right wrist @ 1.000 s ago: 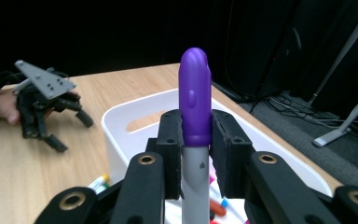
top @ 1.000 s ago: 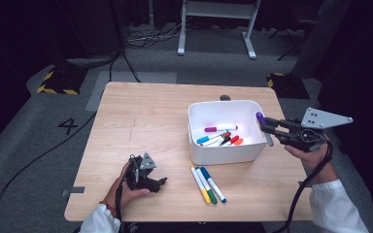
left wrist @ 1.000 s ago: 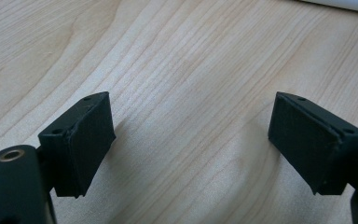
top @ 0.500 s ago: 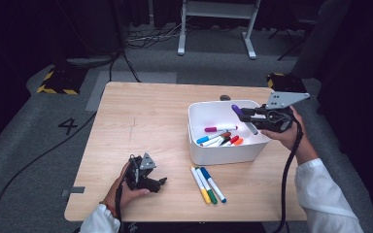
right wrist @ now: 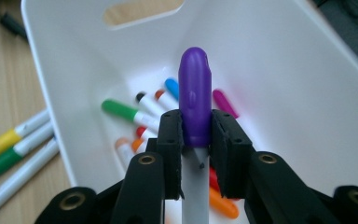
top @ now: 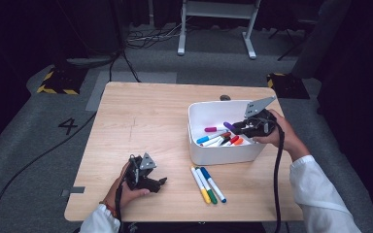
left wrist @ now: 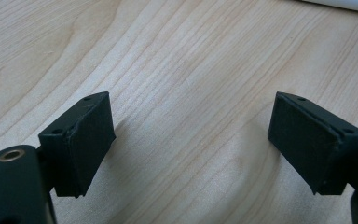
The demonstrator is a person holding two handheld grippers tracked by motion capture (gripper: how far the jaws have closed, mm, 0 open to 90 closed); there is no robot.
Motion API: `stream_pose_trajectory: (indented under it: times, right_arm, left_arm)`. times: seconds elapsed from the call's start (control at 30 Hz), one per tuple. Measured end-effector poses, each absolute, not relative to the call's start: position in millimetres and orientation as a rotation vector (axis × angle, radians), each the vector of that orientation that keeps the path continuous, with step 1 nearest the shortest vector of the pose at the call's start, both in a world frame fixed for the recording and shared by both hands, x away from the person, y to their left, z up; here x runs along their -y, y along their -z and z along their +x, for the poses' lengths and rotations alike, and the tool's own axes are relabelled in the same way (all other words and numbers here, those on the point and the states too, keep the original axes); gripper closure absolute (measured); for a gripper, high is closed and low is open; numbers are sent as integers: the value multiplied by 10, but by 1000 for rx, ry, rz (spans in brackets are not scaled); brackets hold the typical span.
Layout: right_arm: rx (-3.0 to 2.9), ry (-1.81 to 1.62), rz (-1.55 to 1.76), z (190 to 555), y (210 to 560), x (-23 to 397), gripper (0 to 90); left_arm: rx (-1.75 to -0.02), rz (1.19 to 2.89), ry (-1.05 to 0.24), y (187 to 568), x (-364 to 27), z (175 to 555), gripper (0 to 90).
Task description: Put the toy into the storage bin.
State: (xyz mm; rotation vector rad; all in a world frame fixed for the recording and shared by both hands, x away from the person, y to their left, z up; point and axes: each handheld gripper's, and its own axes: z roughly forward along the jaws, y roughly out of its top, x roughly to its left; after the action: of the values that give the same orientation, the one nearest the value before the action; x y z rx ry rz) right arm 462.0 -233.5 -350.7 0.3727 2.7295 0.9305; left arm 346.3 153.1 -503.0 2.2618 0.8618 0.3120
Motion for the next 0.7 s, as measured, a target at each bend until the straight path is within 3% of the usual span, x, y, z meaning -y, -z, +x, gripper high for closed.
stream_pose_trajectory:
  times: [0.4,0.53,0.7]
  right_arm:
    - [-2901,-751,288,4544,3640,2177,737]
    - [-2863,-759,348,4551,3645,2169,633]
    - [-2818,-836,388,4529,3618,2218,573]
  left_arm:
    - [-861,2262,-313,5030,-1532,3463,144]
    - [-861,2263,-313,5030,-1532,3463,144]
    - [-860,2262,-312,5031,-1531,3464,144]
